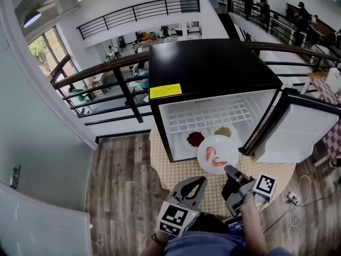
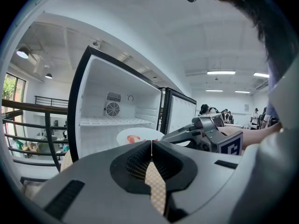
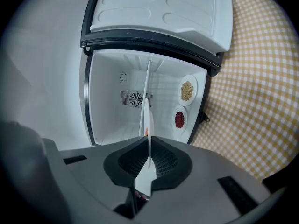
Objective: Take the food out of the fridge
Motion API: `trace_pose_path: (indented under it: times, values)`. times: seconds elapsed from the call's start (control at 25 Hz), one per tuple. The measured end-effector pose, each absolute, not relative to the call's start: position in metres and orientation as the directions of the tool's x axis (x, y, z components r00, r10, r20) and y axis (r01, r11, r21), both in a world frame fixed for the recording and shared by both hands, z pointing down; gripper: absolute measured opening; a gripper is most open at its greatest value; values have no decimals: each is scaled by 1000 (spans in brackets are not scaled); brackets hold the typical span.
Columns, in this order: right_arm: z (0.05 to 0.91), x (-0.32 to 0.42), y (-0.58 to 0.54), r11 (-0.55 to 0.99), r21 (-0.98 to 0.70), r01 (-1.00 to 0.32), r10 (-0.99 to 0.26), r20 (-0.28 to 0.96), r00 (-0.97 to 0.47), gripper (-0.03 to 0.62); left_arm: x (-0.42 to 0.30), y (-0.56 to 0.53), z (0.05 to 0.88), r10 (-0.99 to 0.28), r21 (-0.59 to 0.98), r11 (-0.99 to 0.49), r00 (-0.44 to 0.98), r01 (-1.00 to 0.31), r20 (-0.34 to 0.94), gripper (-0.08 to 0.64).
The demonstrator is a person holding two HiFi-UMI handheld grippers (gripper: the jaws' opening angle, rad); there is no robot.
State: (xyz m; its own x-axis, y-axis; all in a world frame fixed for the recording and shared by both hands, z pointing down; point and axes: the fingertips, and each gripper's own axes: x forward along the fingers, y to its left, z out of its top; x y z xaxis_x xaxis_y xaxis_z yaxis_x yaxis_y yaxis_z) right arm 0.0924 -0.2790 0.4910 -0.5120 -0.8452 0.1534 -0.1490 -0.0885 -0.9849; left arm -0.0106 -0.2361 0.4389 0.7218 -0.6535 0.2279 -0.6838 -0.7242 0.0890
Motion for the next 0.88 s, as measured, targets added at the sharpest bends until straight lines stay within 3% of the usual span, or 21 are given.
trace_pose_path:
  times: [0.88]
  values:
    - [502, 62, -175, -116, -982, -147, -881, 170, -440, 26, -57, -162, 455, -612, 120, -753, 756, -647, 233, 17]
